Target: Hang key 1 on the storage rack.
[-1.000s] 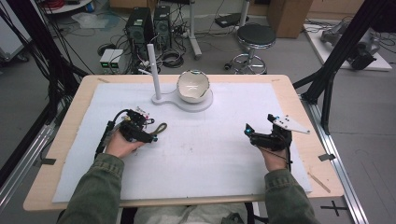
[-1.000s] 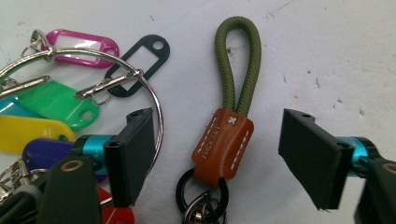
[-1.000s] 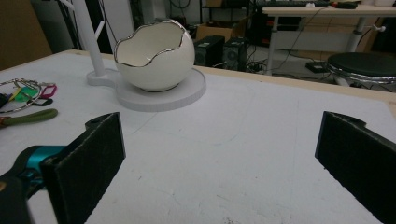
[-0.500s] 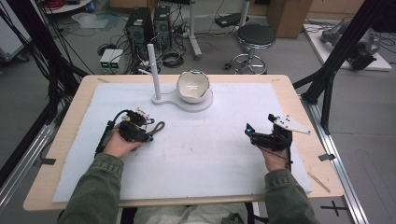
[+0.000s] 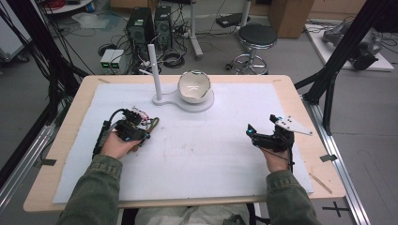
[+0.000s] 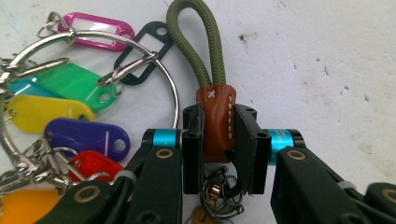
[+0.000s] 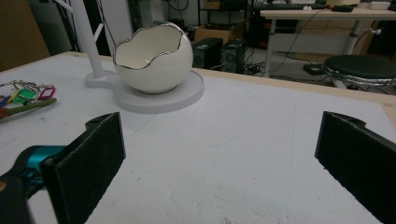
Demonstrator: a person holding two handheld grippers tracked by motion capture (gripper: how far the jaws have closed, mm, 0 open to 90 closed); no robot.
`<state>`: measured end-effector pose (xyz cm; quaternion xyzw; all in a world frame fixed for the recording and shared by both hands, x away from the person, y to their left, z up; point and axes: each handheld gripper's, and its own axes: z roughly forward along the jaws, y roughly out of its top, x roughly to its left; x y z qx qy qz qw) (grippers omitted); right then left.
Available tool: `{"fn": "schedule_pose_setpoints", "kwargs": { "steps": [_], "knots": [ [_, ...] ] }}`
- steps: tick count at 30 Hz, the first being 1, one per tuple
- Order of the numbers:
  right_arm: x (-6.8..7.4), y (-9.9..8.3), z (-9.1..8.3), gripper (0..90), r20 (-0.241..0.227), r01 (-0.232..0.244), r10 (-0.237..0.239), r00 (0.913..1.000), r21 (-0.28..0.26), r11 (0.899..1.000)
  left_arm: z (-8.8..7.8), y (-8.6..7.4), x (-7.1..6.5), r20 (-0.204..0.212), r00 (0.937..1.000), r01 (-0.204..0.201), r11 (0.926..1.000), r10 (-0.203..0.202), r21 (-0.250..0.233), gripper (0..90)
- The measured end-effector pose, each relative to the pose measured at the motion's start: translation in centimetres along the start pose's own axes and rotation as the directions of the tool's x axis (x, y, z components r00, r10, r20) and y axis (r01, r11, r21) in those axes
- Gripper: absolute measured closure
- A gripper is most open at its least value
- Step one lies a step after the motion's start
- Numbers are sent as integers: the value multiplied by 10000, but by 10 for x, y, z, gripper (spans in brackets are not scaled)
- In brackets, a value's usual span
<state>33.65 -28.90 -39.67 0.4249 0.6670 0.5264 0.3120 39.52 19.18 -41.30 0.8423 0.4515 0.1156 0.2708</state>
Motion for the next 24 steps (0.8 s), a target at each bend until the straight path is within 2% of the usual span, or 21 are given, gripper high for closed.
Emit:
{"fn": "schedule_pose_setpoints", "kwargs": {
  "steps": [8, 12, 15, 19, 24],
  "knots": [
    [0, 0, -1, 8, 18, -74, 74, 10000, 38, 10000, -11, -1, 4, 133, 9997, 227, 9994, -223, -274, 743],
    [1, 0, -2, 8, 27, -63, 63, 10000, 51, 10000, -18, -2, 7, 192, 9986, 492, 9975, -483, -504, 744],
    [0, 0, -2, 8, 31, -34, 34, 10000, 33, 10000, -24, -2, 6, 63, 9990, 443, 9958, -440, -805, 744],
    [1, 0, -2, 8, 18, -61, 61, 10000, 54, 10000, -36, 6, 0, -142, 9999, 66, 9958, -79, -915, 744],
    [1, 0, -3, 8, 11, -38, 38, 10000, 8, 10000, -55, 19, -2, -125, 9999, -103, 9918, 88, -1271, 744]
  ]
}}
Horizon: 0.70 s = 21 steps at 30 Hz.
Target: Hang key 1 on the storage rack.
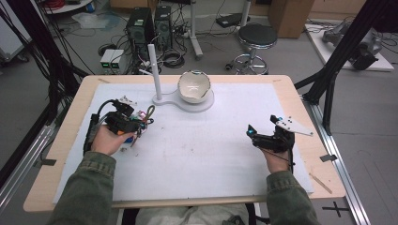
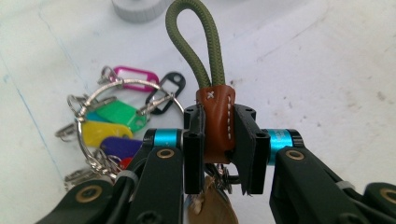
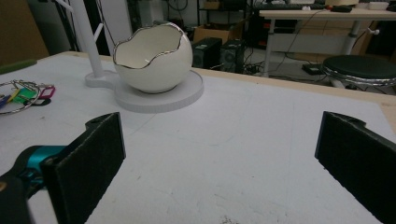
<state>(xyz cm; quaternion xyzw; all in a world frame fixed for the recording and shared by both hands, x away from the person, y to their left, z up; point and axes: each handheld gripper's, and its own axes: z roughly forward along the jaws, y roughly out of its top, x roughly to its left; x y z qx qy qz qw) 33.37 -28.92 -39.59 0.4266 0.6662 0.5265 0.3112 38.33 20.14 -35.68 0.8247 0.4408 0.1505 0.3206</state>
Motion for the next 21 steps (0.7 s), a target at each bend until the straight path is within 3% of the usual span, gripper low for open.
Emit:
{"fn": "schedule_pose_setpoints", "kwargs": {
  "steps": [8, 21],
  "knots": [
    [-2, -1, -1, 8, 41, -160, 160, 9999, -26, 9999, -18, 20, 7, 9, 9998, 210, 9993, -209, -308, 745],
    [-2, -1, -2, 8, 11, -88, 88, 10000, -17, 10000, -32, 43, 28, -221, 9981, 558, 9974, -568, -447, 746]
  ]
}}
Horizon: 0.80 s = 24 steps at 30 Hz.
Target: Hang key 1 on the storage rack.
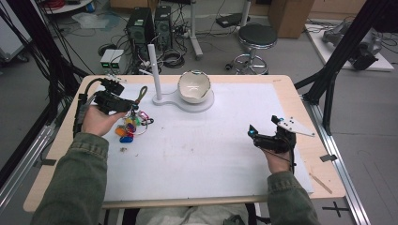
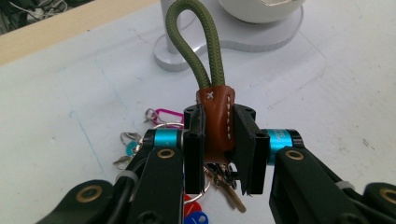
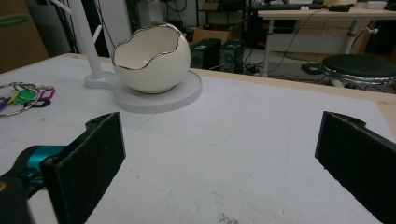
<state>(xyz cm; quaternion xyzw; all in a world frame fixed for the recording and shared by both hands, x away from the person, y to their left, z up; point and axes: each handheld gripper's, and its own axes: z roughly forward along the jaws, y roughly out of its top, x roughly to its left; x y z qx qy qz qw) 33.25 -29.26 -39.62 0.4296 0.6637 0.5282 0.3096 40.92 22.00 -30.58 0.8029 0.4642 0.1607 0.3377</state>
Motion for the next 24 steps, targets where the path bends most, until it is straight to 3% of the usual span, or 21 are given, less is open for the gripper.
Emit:
{"fn": "schedule_pose_setpoints", "kwargs": {
  "steps": [9, 24],
  "knots": [
    [0, 0, 0, 8, -42, -88, 88, 10000, 31, 10000, -9, 24, 7, -191, 9998, -114, 9999, 114, 2, 747],
    [-1, -1, 1, 8, -55, -116, 116, 9999, 57, 9999, -21, 44, 27, -488, 9977, 451, 9981, -471, -415, 747]
  ]
}}
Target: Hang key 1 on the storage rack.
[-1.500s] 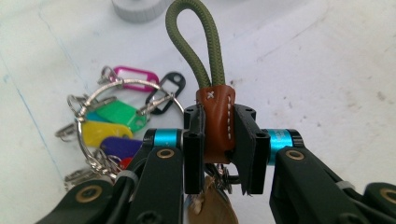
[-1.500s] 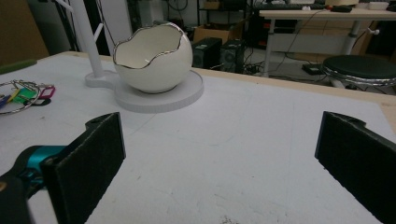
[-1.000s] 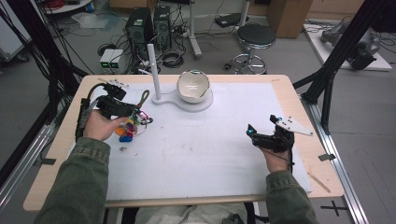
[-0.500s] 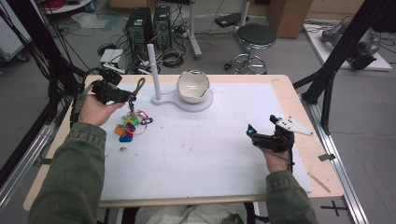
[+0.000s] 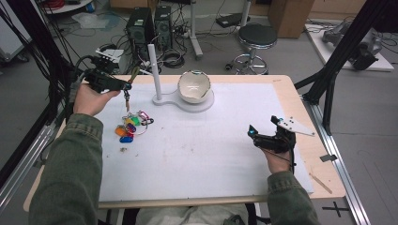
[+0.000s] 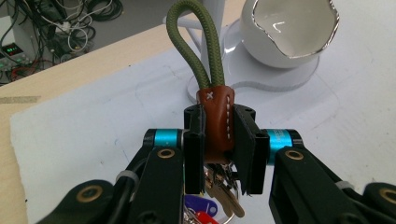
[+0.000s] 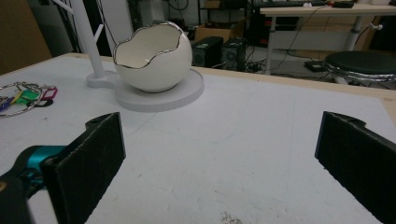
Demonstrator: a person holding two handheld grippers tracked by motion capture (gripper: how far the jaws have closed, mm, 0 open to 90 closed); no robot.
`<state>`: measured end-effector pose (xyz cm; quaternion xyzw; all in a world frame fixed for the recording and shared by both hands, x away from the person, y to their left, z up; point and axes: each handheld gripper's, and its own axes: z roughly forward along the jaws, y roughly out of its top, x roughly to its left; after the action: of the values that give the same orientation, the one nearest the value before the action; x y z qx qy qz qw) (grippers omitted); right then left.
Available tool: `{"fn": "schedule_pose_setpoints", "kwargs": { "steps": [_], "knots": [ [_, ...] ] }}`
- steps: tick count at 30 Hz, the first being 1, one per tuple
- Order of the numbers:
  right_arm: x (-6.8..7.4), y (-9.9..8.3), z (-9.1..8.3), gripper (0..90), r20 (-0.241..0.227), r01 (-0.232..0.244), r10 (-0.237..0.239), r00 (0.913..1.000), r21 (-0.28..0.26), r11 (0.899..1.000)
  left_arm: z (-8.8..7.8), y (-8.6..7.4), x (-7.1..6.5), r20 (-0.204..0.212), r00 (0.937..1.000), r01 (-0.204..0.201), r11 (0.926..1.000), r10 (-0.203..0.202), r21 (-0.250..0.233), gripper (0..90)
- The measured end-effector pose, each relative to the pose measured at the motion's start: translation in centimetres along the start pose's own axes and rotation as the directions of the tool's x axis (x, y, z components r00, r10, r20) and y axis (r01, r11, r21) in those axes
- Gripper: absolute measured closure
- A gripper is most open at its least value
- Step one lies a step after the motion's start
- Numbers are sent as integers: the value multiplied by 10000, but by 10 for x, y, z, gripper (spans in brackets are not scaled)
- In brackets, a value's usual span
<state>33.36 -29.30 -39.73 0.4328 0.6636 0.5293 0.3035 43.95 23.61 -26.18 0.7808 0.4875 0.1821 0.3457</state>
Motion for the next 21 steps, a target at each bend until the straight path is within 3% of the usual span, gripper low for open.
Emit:
{"fn": "schedule_pose_setpoints", "kwargs": {
  "steps": [6, 9, 13, 21],
  "knots": [
    [0, 0, 0, 8, -21, 30, -30, 10000, -3, 10000, 2, 6, 7, -178, 9997, 187, 9998, -185, 73, 747],
    [0, 0, 0, 8, -47, -31, 31, 10000, 0, 10000, 8, 7, 15, 14, 9989, 468, 9989, -468, -37, 747],
    [1, 0, 0, 8, -97, -69, 70, 9999, 57, 10000, 15, 7, 26, -112, 9966, 820, 9966, -820, -9, 748],
    [0, -1, 0, 8, -106, 1, -1, 9999, 65, 10000, 18, 7, 43, -182, 9880, 1517, 9861, -1532, -681, 751]
  ]
}}
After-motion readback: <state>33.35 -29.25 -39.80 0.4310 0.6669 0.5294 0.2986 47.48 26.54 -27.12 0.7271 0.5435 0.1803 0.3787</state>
